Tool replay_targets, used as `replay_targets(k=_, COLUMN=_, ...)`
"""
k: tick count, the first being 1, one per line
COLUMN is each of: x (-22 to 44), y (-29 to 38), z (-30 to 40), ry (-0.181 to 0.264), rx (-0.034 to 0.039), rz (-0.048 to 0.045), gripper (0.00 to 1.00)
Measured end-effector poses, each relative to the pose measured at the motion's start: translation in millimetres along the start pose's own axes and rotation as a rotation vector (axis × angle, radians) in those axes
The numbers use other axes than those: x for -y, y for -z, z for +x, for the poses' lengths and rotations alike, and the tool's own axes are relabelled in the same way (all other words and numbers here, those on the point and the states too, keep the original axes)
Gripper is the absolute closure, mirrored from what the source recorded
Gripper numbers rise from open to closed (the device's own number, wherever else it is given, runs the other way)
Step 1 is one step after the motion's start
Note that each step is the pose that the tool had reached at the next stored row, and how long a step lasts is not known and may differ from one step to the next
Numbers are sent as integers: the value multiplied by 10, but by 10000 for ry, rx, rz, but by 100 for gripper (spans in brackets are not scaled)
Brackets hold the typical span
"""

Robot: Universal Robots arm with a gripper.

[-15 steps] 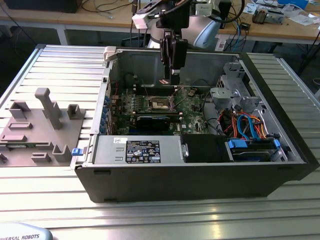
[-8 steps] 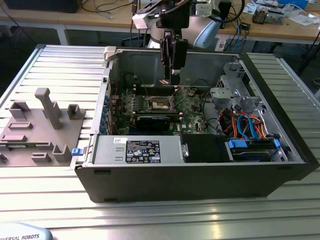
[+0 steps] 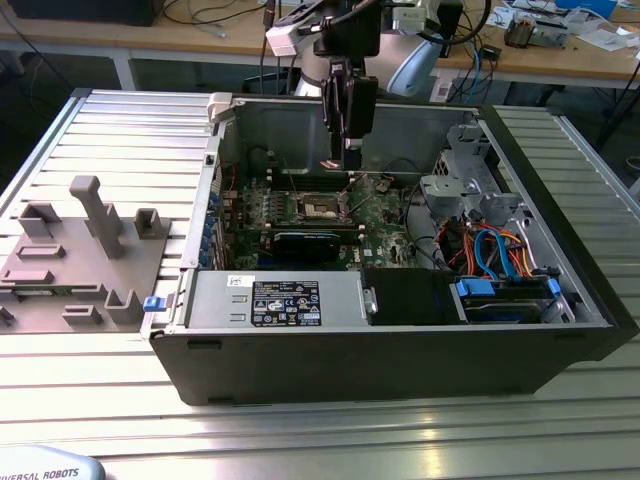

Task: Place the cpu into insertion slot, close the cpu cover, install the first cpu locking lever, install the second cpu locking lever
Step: 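Place the cpu into insertion slot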

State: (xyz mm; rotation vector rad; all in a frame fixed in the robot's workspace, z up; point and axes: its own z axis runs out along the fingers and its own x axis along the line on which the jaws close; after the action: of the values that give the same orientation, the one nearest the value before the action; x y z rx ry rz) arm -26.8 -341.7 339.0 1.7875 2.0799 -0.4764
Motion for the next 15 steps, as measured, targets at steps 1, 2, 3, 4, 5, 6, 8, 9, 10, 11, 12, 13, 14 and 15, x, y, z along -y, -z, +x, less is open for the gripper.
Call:
replay_targets(k=1, x=0, y=0, z=0, ry=0, rx=1, rz=0, gripper=46)
replay_targets(k=2, x=-1, y=0, z=0, ry=2, rx=4, rz=0, gripper=46)
replay_targets(k=3, x=-1, y=0, z=0, ry=2, rx=7, rz=0, gripper=46)
replay_targets(k=4, x=-2, y=0, z=0, ry=2, rx=30, rz=4, gripper=46)
replay_targets(k=5, x=-2, y=0, z=0, ry=3, rx=50, rz=7, gripper=46)
replay_targets(k=6, x=-2, y=0, z=0, ry=3, rx=51, rz=7, gripper=46)
replay_targets(k=8, x=-3, y=0, z=0, ry=4, rx=59, rz=8, gripper=46)
replay_targets(k=9, x=-3, y=0, z=0, ry=4, rx=62, rz=8, gripper=46)
replay_targets(k=10, x=-3, y=0, z=-1, ry=6, rx=102, rz=14, gripper=46)
replay_targets(k=11, x=-7, y=-1, z=-1, ry=7, rx=138, rz=19, gripper=46)
replay_targets(k=12, x=-7, y=-1, z=-1, ry=8, rx=141, rz=20, gripper=46)
replay_targets(k=13, x=-8, y=-1, z=-1, ry=8, rx=144, rz=21, gripper=46)
replay_targets(k=14, x=-8, y=-1, z=-1, ry=8, rx=151, rz=22, gripper=46)
replay_targets(k=15, x=-9, y=-2, z=0, ry=9, rx=159, rz=23, gripper=46)
